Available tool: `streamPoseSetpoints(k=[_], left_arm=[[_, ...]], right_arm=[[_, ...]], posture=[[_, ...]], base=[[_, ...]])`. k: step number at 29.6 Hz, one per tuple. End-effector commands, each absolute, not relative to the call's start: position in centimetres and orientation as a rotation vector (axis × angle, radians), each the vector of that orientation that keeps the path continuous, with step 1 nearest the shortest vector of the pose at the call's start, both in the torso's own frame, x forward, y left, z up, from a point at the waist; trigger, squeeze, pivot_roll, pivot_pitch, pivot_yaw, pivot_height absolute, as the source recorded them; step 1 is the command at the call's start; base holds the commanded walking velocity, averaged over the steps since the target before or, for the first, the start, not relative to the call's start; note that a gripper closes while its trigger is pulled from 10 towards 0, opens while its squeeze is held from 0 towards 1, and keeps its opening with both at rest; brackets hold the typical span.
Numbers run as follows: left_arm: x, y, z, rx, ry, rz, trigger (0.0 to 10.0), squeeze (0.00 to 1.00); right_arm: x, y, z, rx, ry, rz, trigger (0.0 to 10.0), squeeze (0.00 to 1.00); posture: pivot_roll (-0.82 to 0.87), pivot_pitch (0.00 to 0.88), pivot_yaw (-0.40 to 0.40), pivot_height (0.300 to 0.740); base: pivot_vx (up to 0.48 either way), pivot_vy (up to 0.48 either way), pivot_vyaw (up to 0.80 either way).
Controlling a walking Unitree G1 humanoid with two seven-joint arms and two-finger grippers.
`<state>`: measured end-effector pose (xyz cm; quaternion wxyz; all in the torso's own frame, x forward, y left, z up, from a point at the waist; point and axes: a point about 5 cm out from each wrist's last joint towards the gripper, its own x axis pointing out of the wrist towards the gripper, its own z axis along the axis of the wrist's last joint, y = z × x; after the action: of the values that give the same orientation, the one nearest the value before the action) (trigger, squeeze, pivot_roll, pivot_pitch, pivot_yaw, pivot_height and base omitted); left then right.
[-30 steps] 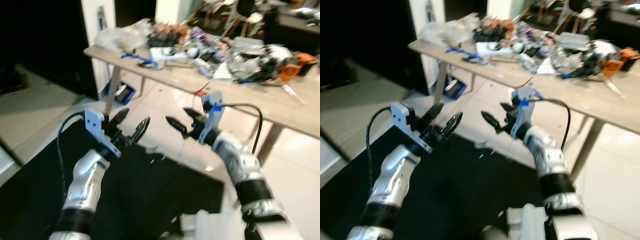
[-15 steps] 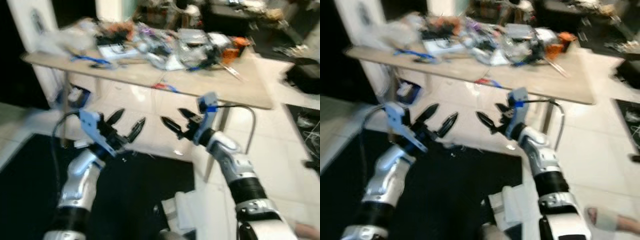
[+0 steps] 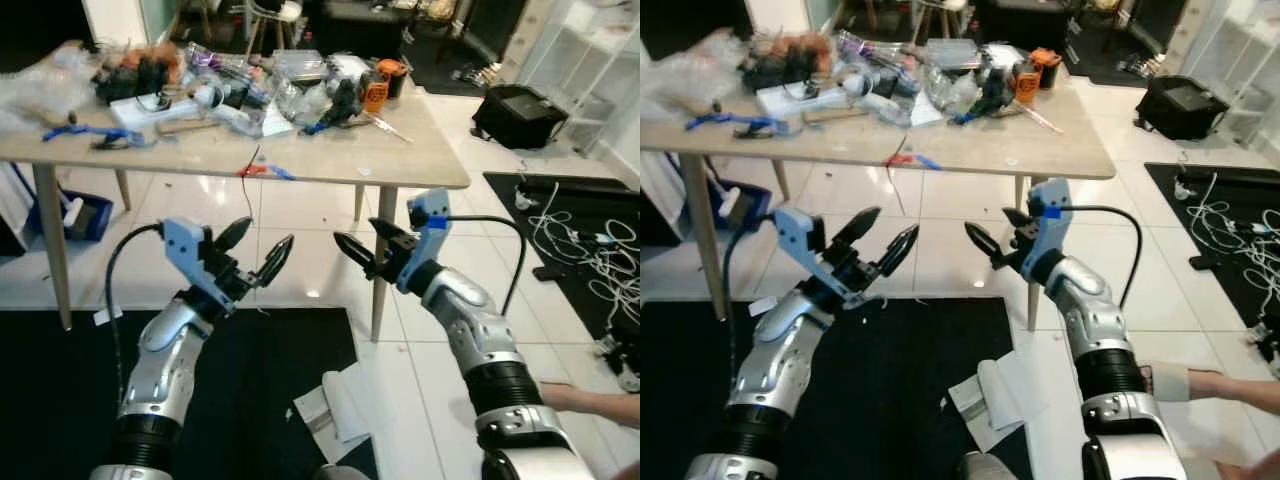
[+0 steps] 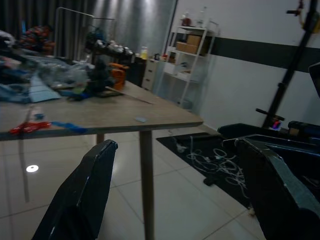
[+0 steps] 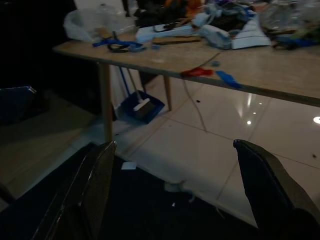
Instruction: Picking trash to rubbish bin
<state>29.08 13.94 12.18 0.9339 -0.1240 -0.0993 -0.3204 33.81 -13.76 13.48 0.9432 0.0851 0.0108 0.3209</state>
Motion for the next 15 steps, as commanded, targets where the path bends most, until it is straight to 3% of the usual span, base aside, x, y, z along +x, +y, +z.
streamPoseSetpoints(k=[1, 10, 15], left_arm=[[29.0, 13.9, 12.3, -0.232, -0.208, -0.653, 10.0, 0.00], [27.7, 14.8, 11.4, -0.189, -0.205, -0.542, 10.0, 0.00], [26.9, 15.5, 10.6, -0.064, -0.191, -0.481, 10.0, 0.00]], right_arm=[[33.6, -13.9, 14.0, 0.171, -0.022, 0.663, 10.0, 0.00], [31.3, -14.8, 14.1, 0.199, -0.109, 0.692, 10.0, 0.00], [30.7, -15.1, 13.6, 0.196, -0.105, 0.680, 10.0, 0.00]], posture=[[0.01, 0.000, -0.049, 0.740], [0.00, 0.000, -0.055, 0.740], [0.01, 0.000, -0.061, 0.740]], base=[[0.000, 0.000, 0.00], [0.000, 0.000, 0.00], [0.000, 0.000, 0.00]])
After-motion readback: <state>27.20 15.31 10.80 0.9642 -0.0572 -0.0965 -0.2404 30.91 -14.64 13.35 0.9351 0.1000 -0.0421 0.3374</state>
